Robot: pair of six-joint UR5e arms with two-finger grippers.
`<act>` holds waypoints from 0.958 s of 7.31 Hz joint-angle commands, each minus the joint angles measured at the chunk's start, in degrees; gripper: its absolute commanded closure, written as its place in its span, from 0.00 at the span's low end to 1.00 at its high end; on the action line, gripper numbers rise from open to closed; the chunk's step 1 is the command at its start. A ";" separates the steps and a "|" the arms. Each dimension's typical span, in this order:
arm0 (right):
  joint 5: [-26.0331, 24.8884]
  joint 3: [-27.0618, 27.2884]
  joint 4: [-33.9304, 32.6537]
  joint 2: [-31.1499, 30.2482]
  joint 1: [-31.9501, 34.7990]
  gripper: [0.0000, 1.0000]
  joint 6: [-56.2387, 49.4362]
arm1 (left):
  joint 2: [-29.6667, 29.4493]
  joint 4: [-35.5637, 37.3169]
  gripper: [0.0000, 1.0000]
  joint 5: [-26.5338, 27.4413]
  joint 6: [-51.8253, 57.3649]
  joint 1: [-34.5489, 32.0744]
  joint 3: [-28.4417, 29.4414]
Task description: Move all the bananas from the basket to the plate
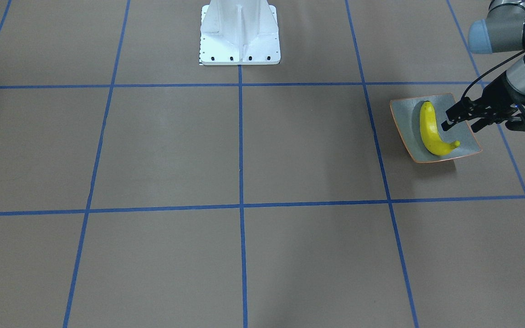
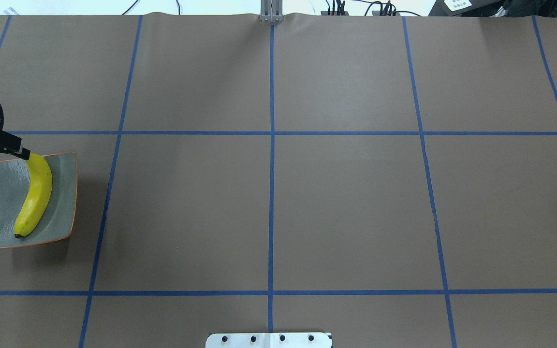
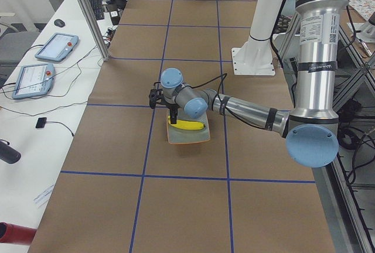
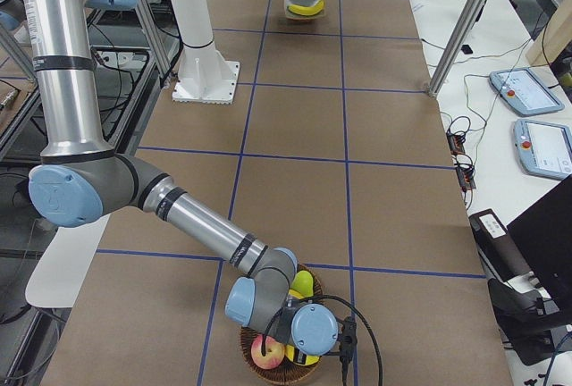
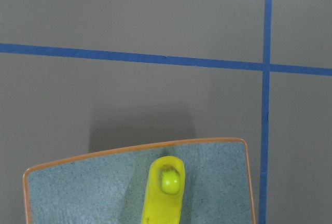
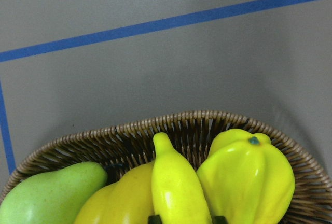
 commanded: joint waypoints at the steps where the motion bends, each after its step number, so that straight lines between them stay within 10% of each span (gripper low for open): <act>1: 0.15 0.65 -0.09 1.13 2.79 1.00 -2.02 | 0.00 0.07 0.00 -0.07 -0.20 -0.10 -0.49; 7: -0.11 13.21 -16.32 3.31 7.82 1.00 -6.79 | -0.17 -0.02 0.00 -0.16 -0.20 0.08 -0.49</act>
